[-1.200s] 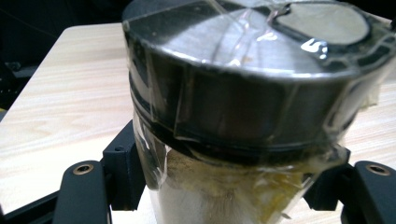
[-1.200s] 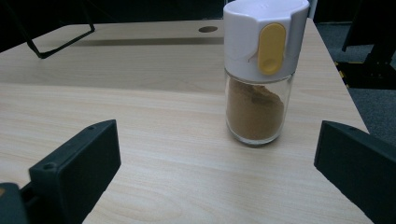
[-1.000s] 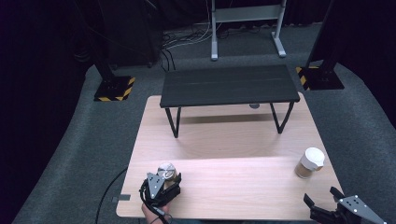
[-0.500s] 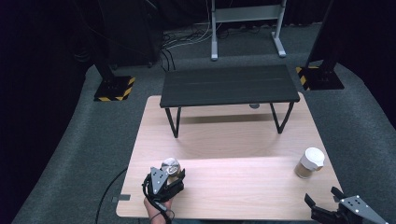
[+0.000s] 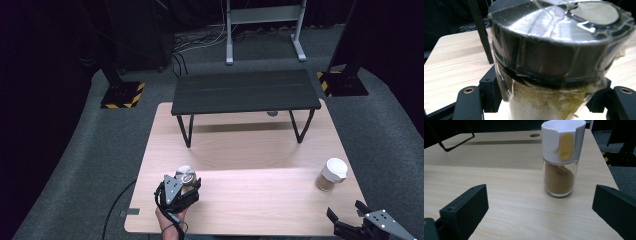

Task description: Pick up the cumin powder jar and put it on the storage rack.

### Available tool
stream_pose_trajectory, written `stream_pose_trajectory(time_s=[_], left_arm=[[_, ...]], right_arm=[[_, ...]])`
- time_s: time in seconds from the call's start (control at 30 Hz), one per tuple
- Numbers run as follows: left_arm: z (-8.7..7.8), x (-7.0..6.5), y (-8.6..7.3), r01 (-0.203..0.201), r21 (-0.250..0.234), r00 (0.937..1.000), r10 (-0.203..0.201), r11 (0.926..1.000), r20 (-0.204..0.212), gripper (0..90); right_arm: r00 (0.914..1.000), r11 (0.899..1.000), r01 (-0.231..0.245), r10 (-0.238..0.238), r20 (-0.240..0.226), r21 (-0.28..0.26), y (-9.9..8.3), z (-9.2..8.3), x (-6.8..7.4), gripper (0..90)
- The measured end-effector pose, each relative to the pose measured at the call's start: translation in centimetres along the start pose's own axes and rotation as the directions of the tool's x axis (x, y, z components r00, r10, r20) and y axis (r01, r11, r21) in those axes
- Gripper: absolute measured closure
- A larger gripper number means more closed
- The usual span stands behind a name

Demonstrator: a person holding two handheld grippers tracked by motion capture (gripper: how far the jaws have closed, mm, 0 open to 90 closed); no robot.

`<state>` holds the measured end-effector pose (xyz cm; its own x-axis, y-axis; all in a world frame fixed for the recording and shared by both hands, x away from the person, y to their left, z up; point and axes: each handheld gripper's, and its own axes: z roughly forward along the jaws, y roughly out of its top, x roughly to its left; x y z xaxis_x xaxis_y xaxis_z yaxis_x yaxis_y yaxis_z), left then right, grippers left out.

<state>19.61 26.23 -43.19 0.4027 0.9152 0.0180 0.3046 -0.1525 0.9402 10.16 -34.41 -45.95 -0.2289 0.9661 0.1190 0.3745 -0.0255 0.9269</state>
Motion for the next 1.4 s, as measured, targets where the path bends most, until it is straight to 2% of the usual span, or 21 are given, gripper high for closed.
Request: stream_pose_trajectory(time_s=[0.5, 0.8, 1.4], left_arm=[[0.5, 0.4, 1.3, -0.011, 0.002, 0.9994, 0.011, 0.9999, 0.031, 30.6], [0.9, 0.8, 2.1, -0.005, 0.008, 0.9982, 0.004, 1.0000, 0.059, 30.7], [2.0, 1.4, 3.4, -0.014, 0.018, 0.9968, 0.012, 0.9997, 0.079, 30.7]], right_arm=[[1.0000, 1.000, -0.003, 0.003, -0.001, 0.000, 0.1, -0.1, -0.1, 0.0], [1.0000, 1.000, -0.006, 0.006, -0.001, 0.004, 0.2, -0.1, -0.2, 0.0], [0.9999, 1.000, -0.011, 0.011, 0.001, 0.009, 0.0, -0.2, -0.3, 0.0]])
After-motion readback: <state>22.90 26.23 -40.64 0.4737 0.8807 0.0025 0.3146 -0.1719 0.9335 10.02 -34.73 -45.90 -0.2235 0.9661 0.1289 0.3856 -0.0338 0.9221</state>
